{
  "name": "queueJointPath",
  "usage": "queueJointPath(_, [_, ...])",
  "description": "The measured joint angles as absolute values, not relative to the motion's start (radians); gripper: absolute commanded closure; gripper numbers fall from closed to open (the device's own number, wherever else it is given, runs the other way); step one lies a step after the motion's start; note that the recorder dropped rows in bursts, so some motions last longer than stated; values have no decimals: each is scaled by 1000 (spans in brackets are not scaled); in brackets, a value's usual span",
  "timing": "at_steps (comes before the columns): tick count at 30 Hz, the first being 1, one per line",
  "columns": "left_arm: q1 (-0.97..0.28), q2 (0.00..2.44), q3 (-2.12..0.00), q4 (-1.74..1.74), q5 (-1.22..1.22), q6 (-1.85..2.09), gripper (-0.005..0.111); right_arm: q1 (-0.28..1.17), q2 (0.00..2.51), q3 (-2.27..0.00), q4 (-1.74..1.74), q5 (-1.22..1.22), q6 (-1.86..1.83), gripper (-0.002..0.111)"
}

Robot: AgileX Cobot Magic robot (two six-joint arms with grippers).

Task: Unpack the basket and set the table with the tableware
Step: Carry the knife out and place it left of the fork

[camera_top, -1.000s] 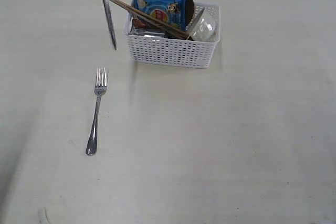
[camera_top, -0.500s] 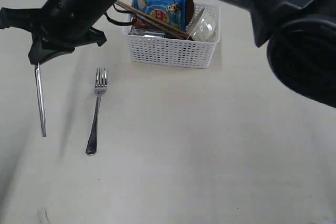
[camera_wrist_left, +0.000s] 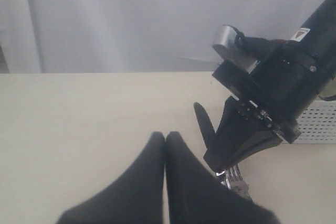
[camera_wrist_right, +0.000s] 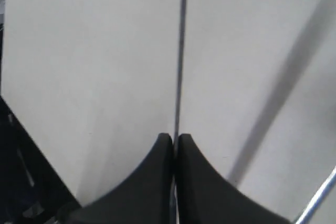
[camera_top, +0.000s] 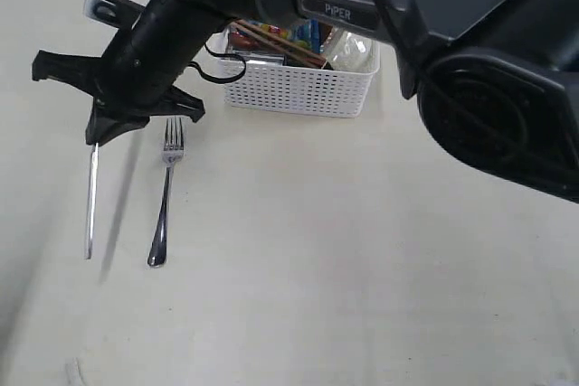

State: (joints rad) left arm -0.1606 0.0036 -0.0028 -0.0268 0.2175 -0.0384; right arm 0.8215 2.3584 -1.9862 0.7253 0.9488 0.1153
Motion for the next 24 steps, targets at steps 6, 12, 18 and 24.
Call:
queueJointPath(6, [-161, 4, -3, -27, 218, -38, 107, 849, 2358, -1986, 546, 949, 297, 109])
queueJointPath(12, [-161, 4, -3, -27, 218, -38, 107, 919, 2358, -1986, 413, 907, 485, 109])
queueJointPath(18, [-161, 4, -3, -27, 218, -38, 107, 914, 2358, -1986, 306, 933, 613, 109])
queueJointPath(24, [-161, 4, -3, -27, 218, -38, 107, 902, 2358, -1986, 290, 948, 629, 109])
